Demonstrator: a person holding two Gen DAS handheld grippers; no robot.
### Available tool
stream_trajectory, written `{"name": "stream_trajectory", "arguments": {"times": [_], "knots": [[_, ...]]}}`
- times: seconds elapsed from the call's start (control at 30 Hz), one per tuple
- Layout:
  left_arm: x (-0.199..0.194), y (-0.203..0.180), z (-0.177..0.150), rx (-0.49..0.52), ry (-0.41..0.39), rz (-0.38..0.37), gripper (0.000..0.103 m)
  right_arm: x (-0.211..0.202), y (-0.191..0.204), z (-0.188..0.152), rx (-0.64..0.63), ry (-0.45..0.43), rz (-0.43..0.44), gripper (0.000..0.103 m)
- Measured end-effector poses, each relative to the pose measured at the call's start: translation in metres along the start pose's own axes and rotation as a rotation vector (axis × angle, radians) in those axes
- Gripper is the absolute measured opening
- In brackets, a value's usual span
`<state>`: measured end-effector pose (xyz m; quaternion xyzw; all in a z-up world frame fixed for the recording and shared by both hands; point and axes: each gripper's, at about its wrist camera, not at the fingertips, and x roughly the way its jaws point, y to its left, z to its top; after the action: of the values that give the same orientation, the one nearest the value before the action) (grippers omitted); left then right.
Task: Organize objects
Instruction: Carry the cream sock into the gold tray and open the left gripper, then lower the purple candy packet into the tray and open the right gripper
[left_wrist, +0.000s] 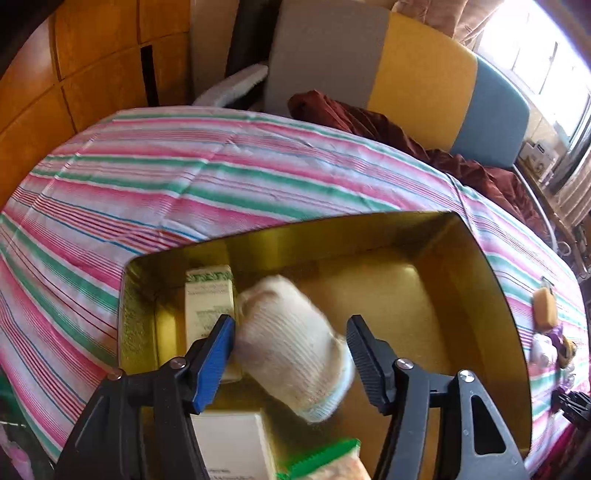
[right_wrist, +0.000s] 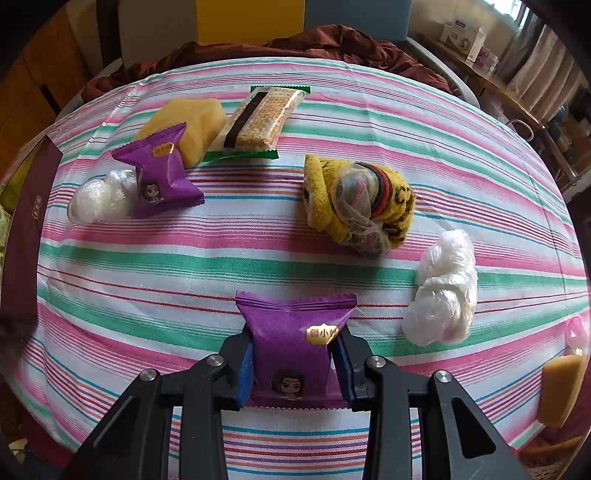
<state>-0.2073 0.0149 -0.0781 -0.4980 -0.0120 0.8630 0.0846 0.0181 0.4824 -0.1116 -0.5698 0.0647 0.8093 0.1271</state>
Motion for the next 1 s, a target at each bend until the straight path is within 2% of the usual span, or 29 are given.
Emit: {"name": "stream_trajectory", "arguments": {"times": [0.03,0.07,0.2,0.37,0.57,0.83,1.0], "knots": [[0.001,0.001,0.0,-0.002,0.0,0.007,0.076,0.0,0.0,0.0,0.0,0.0,0.0,0.037],[0.001,0.003,0.0,-0.01,-0.002,0.007,0.077,0.0,0.0,0.0,0.001,0.0,0.0,0.037],[-0.01,0.01,-0.006,-0.042,-0.025,0.003,0.078,0.0,0.0,0.0,0.0,0.0,0.0,0.037],[-0.044,0.01,-0.023,-0.055,-0.115,0.016,0.078,0.001,0.0,0.0,-0.002,-0.001,-0.002,0.037],[-0.081,0.006,-0.053,-0.056,-0.177,-0.035,0.077,-0.003,0.005,0.002,-0.012,-0.016,-0.004,0.036],[-0.116,0.015,-0.082,-0.072,-0.207,-0.062,0.073,-0.042,0.02,0.003,-0.005,-0.156,0.147,0.037],[-0.122,0.031,-0.093,-0.107,-0.199,-0.087,0.071,-0.068,0.064,0.007,-0.037,-0.213,0.266,0.037]]}}
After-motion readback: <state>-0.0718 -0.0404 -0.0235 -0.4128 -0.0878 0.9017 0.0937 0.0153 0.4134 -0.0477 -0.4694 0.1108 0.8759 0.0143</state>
